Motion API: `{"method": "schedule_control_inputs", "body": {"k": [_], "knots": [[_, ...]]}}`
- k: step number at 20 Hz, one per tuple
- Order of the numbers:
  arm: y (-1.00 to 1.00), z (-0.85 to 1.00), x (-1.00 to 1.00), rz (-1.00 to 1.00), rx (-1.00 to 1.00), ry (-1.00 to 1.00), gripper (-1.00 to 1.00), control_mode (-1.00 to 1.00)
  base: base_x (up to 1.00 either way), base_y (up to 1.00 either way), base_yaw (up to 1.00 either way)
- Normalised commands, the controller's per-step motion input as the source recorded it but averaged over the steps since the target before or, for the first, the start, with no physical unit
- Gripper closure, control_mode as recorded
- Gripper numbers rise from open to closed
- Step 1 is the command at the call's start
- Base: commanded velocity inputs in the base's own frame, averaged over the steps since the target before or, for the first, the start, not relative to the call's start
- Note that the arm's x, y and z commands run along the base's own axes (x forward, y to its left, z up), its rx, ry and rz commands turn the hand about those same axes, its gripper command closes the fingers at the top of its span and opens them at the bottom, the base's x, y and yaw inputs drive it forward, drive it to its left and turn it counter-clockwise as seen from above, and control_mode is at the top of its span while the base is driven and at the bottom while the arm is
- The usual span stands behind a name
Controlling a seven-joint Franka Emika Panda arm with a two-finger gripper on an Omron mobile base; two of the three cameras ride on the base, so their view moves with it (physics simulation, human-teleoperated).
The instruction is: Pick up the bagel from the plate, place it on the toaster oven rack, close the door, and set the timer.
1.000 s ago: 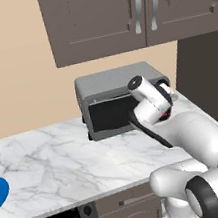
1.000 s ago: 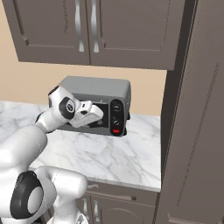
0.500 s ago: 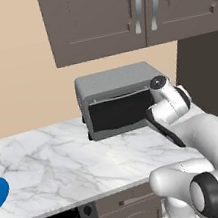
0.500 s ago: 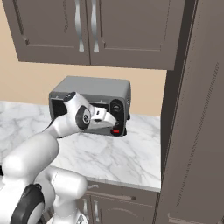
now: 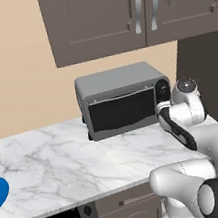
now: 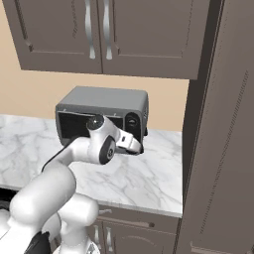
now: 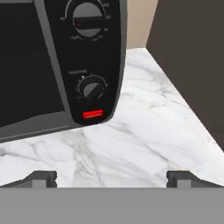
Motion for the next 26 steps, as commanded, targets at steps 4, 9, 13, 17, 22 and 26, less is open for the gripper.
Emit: {"method": "schedule_control_inputs", "body": {"k": [4,9,13,17,22,26], "knots": [[-0.11,0.00,0.00,0.00,0.31,-0.09,-1.00,-1.00,0.00,0.00,0.00],[-0.11,0.05,0.00,0.00,0.32,-0.03,-1.00,-1.00,0.00,0.00,0.00],[-0.01,0.13,0.01,0.00,0.32,-0.02,-1.00,-1.00,0.00,0.00,0.00],[0.00,0.10,0.01,0.00,0.30,-0.02,-1.00,-1.00,0.00,0.00,0.00],[0.00,0.00,0.07,0.00,0.24,-0.07,-1.00,-1.00,0.00,0.00,0.00],[0.00,0.00,0.18,-0.01,0.13,-0.07,-1.00,-1.00,0.00,0.00,0.00]]}}
